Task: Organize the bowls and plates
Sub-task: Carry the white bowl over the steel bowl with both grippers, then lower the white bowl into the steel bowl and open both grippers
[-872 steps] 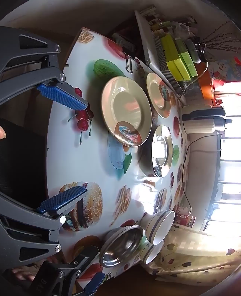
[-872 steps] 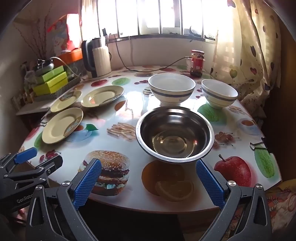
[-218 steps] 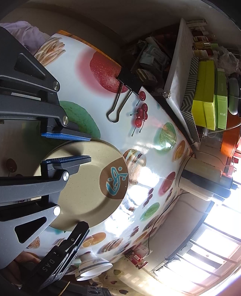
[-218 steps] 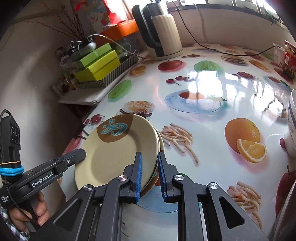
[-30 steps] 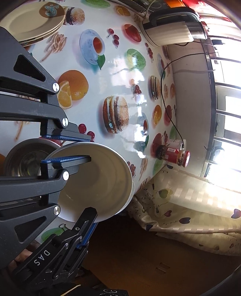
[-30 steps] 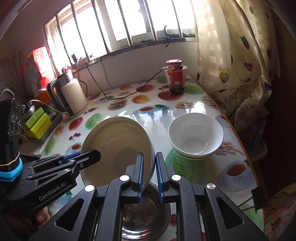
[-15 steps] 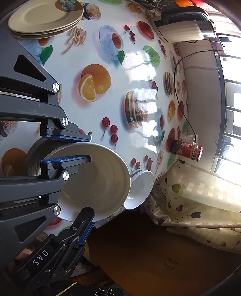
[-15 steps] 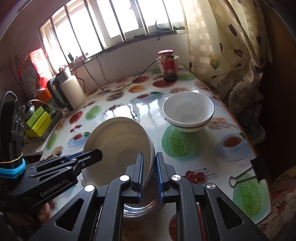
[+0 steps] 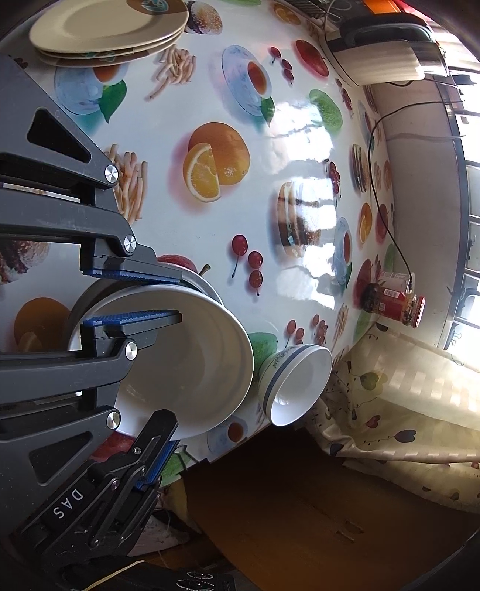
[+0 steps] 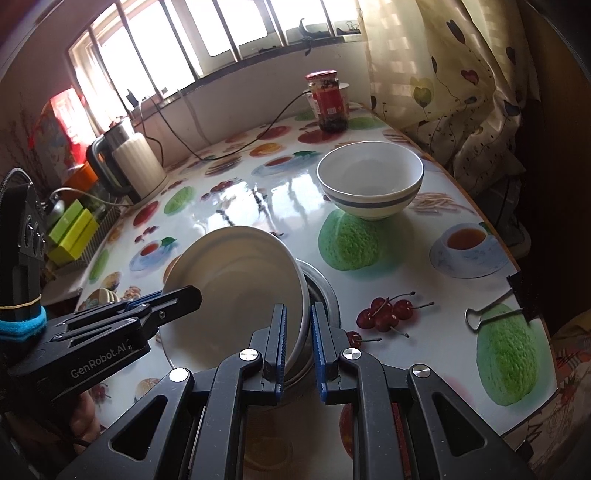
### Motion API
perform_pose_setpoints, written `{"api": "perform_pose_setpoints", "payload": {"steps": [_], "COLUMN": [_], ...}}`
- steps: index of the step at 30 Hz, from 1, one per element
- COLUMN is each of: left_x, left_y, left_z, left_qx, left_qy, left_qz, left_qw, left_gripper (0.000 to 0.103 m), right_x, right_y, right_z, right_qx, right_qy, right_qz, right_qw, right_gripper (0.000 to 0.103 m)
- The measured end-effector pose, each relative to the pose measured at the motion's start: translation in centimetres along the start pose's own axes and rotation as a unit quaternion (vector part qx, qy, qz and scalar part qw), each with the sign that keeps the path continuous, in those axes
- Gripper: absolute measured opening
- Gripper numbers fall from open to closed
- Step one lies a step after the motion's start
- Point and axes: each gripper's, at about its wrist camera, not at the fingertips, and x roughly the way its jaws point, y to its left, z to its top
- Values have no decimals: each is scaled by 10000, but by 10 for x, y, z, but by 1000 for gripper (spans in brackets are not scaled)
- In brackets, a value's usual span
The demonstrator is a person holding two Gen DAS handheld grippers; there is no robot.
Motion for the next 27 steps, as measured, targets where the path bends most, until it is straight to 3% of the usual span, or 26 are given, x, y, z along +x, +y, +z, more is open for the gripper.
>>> {"api": "perform_pose_setpoints", "payload": {"steps": [27], "left_x": [2], "left_y": [1], "left_z": [0], "left_qx": [-60], "left_qy": [27], "left_qz": [-51], "left_qw": [10000], "left_gripper": [15], "right_x": [-1], "right_y": [-1], "right_z": [-1], "right_qx": [97], "right_qy": [9], "right_qz": [-8], "right_qw": [10000], "right_gripper": [16]}}
